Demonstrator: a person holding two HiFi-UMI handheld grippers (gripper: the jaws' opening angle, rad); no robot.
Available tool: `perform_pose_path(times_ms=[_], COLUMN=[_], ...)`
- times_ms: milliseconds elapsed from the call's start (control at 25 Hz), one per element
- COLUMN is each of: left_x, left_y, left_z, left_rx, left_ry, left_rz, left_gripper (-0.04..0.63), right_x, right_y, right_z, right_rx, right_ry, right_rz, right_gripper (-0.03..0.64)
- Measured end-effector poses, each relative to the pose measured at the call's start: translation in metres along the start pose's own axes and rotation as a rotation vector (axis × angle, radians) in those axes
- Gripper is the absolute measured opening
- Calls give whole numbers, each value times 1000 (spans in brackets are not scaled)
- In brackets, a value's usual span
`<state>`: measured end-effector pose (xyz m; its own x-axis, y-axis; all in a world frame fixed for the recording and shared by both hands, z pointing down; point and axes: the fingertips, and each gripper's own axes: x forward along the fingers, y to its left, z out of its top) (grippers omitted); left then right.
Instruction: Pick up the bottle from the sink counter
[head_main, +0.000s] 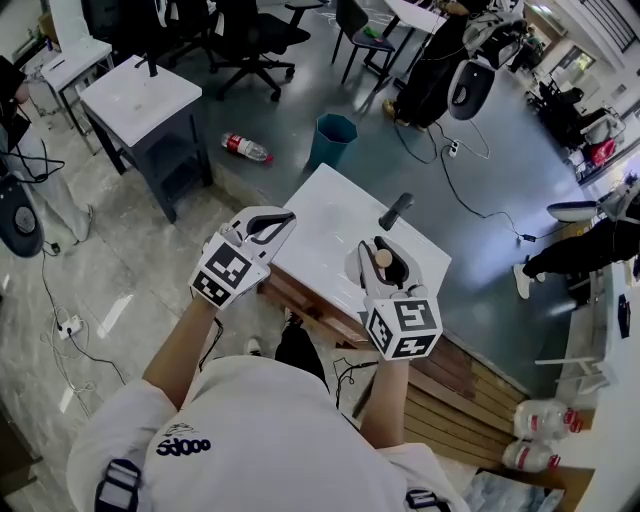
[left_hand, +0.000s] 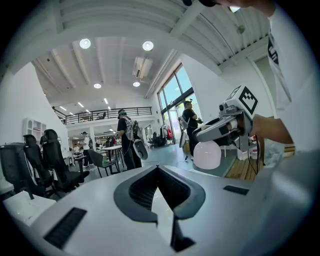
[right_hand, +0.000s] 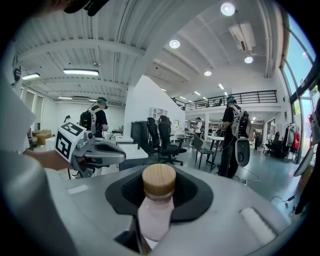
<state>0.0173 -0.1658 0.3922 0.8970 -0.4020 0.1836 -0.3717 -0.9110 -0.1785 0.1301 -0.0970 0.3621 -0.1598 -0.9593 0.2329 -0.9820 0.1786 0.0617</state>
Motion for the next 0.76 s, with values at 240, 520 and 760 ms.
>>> perform_pose_path(times_ms=[240,520,760], left_x=[3,6,7], left_y=[-4,-8,-13], left_z=[-8,-5,-6], left_rx=[-13,-13,-11], left_ry=[15,17,24], left_rz=[-8,-7,-6], left_gripper=[6,6,6], right_x=[2,0,-2], right_y=[0,-5,-8], right_z=[-5,-7,-13], right_rx=[-4,-3,5], right_ry=[4,9,16], right_rz=[6,3,4], right_gripper=[115,115,115])
